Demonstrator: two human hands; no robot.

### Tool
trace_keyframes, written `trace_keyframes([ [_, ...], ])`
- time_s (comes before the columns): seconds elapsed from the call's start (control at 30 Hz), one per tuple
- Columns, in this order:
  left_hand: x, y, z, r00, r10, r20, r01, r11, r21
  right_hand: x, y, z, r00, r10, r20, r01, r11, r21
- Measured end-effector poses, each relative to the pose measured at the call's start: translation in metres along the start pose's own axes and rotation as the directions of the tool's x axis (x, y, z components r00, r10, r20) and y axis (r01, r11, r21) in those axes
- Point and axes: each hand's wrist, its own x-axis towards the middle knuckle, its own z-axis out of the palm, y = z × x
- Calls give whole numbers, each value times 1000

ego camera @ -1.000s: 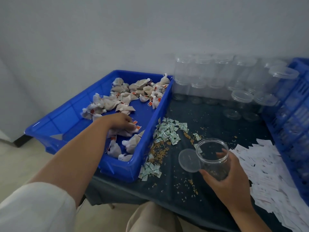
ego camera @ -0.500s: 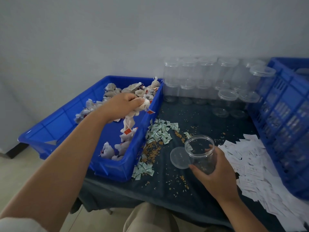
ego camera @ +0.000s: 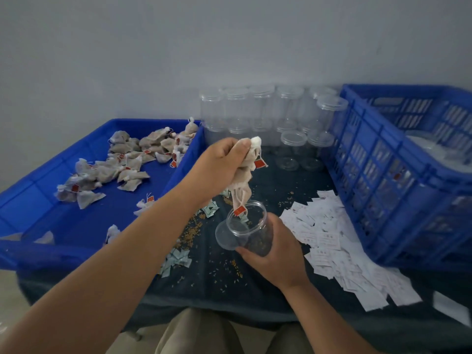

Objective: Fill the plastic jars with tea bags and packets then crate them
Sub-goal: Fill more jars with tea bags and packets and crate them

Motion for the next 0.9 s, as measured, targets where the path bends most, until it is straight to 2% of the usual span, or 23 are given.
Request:
trace_keyframes([
  [0.2, -5, -4, 18, 993, -37, 112, 38, 999, -1, -1, 5, 2, 999, 29, -43, -28, 999, 19],
  [0.3, -4, -8, 10, 997, -12, 78, -4, 981, 195, -1, 5, 2, 997, 32, -71, -29, 999, 38],
  [0.4, -5, -9, 0, 987, -24, 158, -36, 930, 366, 0, 4, 0, 994, 47, -97, -41, 997, 69],
  [0.5, -8, -12, -3, 969, -65, 237, -59, 876, 479, 0, 4, 1, 992, 60, -114, -53, 996, 66],
  [0.63, -11, -15, 2, 961, -138, 239, -27, 815, 579, 0, 5, 1, 992, 67, -104, -61, 996, 68],
  [0.73, -14, -12, 4, 973, -128, 193, -10, 810, 586, 0, 4, 1, 991, 78, -107, -72, 996, 60],
  [0.83, -14, -6, 5, 992, -42, 123, -26, 865, 501, 0, 5, 1, 993, 65, -95, -61, 997, 47],
  [0.9, -14, -2, 5, 992, -30, 125, -25, 908, 418, 0, 5, 2, 993, 57, -104, -54, 998, 28],
])
